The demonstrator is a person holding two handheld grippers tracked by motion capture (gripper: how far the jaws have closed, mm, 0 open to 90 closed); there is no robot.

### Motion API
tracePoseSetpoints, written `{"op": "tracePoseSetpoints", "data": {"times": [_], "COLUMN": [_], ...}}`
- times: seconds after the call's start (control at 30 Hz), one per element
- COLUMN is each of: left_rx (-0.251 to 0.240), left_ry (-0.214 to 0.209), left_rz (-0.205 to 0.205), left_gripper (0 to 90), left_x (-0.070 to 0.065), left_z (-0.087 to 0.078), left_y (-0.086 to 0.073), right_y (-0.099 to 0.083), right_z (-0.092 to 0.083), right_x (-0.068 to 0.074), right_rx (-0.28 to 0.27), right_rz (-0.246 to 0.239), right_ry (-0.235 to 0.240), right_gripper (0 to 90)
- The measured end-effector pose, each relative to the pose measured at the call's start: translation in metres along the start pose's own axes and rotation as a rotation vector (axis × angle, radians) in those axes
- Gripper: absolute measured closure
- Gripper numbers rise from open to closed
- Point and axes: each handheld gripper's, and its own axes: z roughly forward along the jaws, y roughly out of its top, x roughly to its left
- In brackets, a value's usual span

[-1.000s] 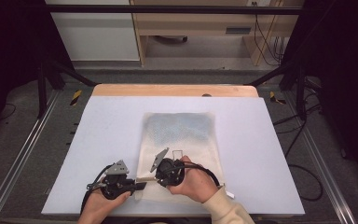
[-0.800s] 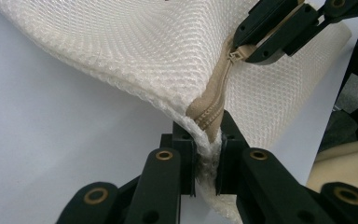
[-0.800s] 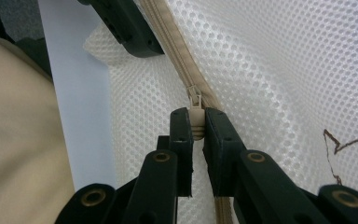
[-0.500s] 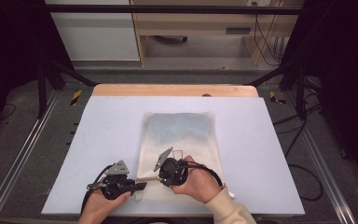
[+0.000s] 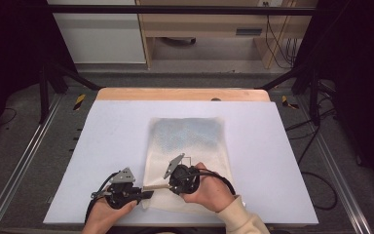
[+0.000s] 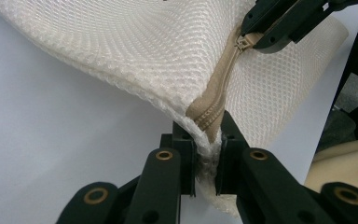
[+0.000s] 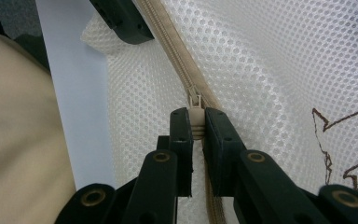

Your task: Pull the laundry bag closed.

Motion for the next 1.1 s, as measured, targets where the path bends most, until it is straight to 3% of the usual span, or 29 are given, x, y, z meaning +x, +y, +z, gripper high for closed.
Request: {"op": "tracePoseSetpoints", "data": {"times": [1.1], "left_rx": [-0.021], "left_ry": [0.022], "left_rz": [0.02], "left_gripper": [81.4], "left_x": [-0.0021], "left_z": [-0.002], "left_y": [0.003], "right_y": [-0.0056], "right_z": [-0.0091], "right_x": [-0.0034], "right_rx": [-0.01], "right_rz": [0.005], "right_ry": [-0.035], "right_gripper": [82.2]}}
